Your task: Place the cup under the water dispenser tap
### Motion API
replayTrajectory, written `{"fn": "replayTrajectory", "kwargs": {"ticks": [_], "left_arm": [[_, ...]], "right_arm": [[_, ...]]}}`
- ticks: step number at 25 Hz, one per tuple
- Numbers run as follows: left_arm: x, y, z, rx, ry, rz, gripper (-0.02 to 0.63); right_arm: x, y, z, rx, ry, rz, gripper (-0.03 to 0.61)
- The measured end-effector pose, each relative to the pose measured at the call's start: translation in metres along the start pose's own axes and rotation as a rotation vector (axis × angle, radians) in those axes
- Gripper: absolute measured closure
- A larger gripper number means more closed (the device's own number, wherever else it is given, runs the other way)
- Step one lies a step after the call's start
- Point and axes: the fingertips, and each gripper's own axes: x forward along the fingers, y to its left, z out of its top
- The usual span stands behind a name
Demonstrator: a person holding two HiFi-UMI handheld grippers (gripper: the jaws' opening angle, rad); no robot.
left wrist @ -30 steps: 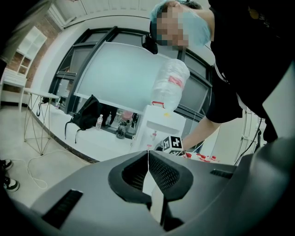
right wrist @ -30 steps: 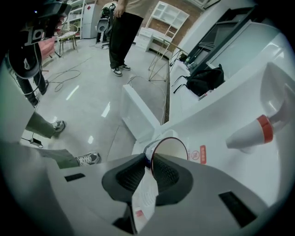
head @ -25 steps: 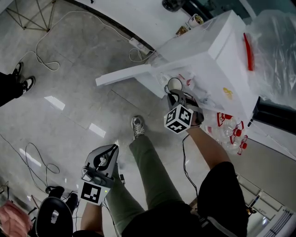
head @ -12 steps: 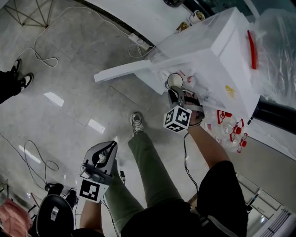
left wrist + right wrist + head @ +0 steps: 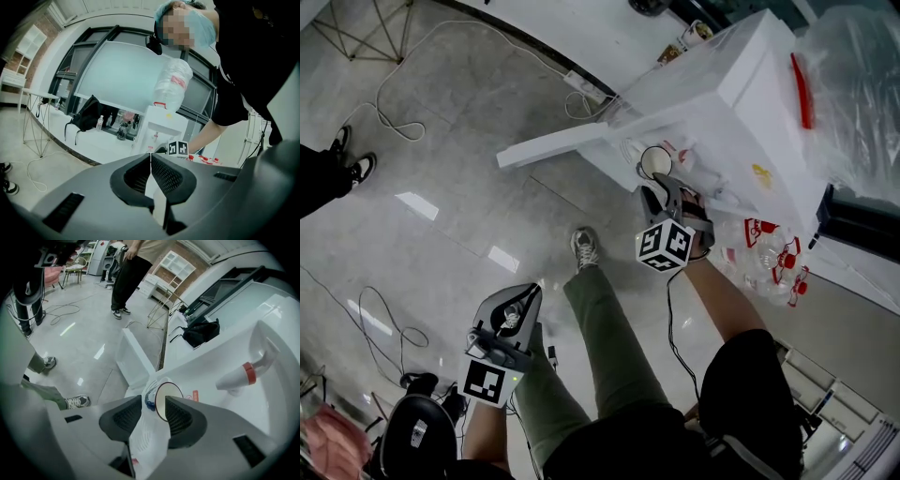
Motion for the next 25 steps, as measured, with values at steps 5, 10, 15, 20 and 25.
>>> {"fn": "replayTrajectory", "kwargs": {"ticks": [5,10,15,20,25], "left_arm": [[-0.005,-0.013,0.019,0.016,-0.006,-0.023,0.592],[-0.014,-0.028,0.053,0.059,-0.02,-0.059,0.592],[-0.031,-0.057,0.09,0.087,-0.036,-0.082,0.592],[-0.041,-0.084,0.134,0.141,-0.08,-0.129,0.592],[-0.062,-0.116,0.175,0.194,-0.122,-0.155,0.592]], "right_arm": [[-0.034,-0.004,0.007,0.149,-0.039,-0.021,0.439],[-0.086,-0.017,0.024,0.346,-0.12,-0.095,0.44],[-0.151,-0.023,0.032,0.534,-0.174,-0.127,0.44],[-0.216,-0.034,0.037,0.788,-0.242,-0.213,0.44],[-0.292,-0.025,0.045,0.979,-0.303,-0.254,0.459]]}}
